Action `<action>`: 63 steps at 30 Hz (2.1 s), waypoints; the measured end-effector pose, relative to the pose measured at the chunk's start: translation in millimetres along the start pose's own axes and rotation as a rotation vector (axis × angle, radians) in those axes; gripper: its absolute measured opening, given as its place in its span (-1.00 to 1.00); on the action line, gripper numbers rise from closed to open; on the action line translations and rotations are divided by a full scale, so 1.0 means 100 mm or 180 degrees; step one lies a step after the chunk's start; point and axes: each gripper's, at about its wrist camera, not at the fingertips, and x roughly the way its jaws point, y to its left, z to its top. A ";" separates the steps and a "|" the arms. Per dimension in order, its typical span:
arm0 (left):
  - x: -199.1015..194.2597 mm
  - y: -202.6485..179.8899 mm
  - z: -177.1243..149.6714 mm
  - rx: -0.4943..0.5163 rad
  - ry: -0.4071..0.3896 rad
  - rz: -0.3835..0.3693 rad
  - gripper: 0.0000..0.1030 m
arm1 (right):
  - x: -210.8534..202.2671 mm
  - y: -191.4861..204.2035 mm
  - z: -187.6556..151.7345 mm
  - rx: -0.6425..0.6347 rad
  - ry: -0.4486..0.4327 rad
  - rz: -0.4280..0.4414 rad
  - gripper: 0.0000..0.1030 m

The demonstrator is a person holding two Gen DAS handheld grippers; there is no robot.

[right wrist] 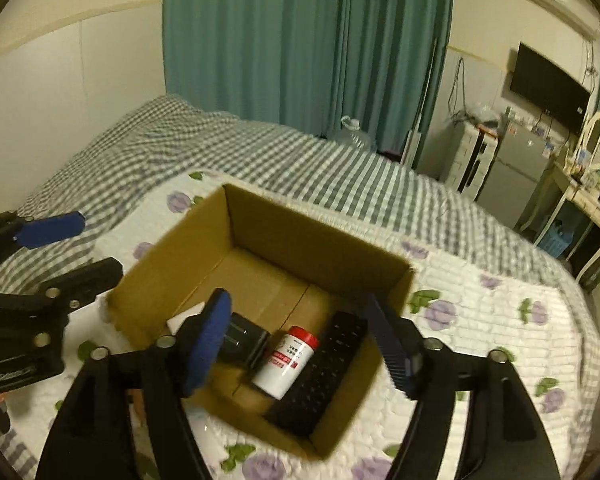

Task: Organize rigid objects
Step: 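Withdraw both grippers from the box toward the remaining items, then grasp the white cylindrical device with the left gripper while the right grasps a small white charger cube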

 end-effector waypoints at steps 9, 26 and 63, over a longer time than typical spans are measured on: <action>-0.50 -0.08 -0.21 0.0112 0.0015 -0.0053 0.27 | -0.74 0.05 -0.14 -0.0001 -0.0071 -0.0081 0.61; 0.26 -0.12 -1.17 0.0351 0.0946 0.0001 0.27 | -0.34 0.05 -1.23 0.0374 0.0486 0.0070 0.63; 0.15 0.06 -1.09 0.0047 0.0884 -0.0133 -0.04 | 0.33 0.44 -1.38 0.0237 0.0766 0.0481 0.63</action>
